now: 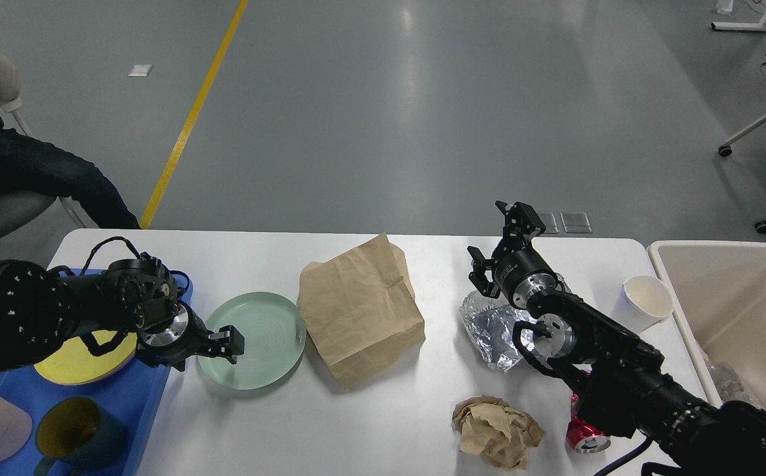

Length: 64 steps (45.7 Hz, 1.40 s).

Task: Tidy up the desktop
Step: 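Grip the light green plate's rim with the left gripper, then lift the plate and lay it on the yellow plate in the tray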

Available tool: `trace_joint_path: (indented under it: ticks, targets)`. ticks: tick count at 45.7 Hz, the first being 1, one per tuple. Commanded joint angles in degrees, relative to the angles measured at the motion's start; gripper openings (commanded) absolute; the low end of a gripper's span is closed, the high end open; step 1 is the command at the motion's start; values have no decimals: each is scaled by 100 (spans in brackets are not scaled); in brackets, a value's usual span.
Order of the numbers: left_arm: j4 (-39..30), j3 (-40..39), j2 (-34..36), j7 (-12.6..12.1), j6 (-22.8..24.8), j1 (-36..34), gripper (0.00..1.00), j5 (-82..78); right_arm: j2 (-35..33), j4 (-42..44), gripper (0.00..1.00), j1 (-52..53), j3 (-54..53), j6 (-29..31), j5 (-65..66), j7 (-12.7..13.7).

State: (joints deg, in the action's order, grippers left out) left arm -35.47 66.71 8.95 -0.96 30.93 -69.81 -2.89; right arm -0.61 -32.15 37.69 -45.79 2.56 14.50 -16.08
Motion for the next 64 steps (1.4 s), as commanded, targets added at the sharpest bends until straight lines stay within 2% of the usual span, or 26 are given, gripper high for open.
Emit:
trace_joint_path:
  ticks: [1,24,35,49,58,64]
  targets:
    - [58,0,-60,0,45,2,63,8,0,-1,100,2,0,-1,0,0]
    - [75,-71,-69,0,71,134,41,-1,0,-1,100,2,0,-1,0,0]
    - [75,-71,-51,0,326,134,32,-1,0,-1,100,2,0,-1,0,0]
    - [67,-62,19,-9,879,117,0,8,0,-1,100,2,0,-1,0,0]
    - [67,-62,28,-9,915,20,0,8,0,-1,100,2,0,-1,0,0]
    - [67,-62,89,-9,1116,-182,0,8,0,-1,100,2,0,-1,0,0]
